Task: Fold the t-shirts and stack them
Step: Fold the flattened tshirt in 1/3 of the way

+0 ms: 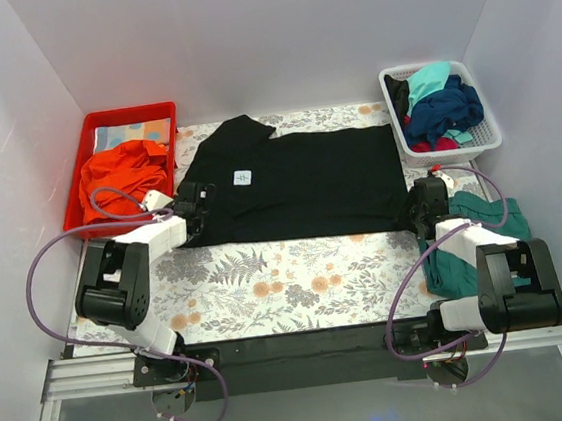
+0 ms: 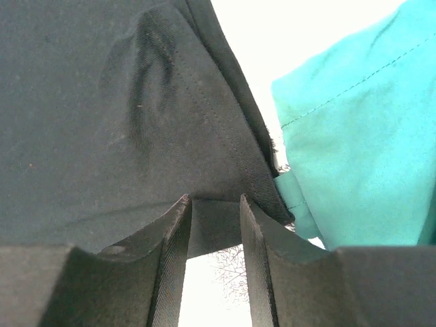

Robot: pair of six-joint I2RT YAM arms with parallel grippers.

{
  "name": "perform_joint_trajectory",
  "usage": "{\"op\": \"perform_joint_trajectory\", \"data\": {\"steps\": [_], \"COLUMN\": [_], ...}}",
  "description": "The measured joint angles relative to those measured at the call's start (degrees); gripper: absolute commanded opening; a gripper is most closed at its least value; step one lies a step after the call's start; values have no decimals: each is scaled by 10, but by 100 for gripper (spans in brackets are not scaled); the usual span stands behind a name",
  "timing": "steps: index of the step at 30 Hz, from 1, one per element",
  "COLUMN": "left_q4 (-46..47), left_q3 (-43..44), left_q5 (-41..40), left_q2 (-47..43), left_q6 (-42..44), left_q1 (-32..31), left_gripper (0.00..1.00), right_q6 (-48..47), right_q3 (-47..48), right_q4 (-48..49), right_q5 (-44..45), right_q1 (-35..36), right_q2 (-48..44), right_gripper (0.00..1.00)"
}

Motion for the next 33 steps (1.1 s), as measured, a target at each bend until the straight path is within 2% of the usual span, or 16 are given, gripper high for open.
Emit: {"op": "perform_joint_trajectory", "data": {"steps": [5,16,25,30,33], "left_q4": [-12,-116,-247,-285,-280], "left_q3": [-56,-77,-127,-97,-64], "left_q5": [8,65,101,102,97], "left_q2": [-64,-124,-237,-286,-303], "left_q6": [-26,-84,-97,-77,-53], "left_q1": [0,7,5,-16,-26], "left_gripper": [52,50,41,41,41], "right_q6": [1,28,51,48,41], "right_q3": [1,-23,-72,-68,-43], "right_q4": [-15,-67,-175,-237,-251], "right_q5": [-3,-11,-10,-3,-3], "right_q1": [-2,-7,-7,-7,-7], "right_q2": [-5,-62,-200,-296,-316], "right_gripper": [38,38,35,35,34]}}
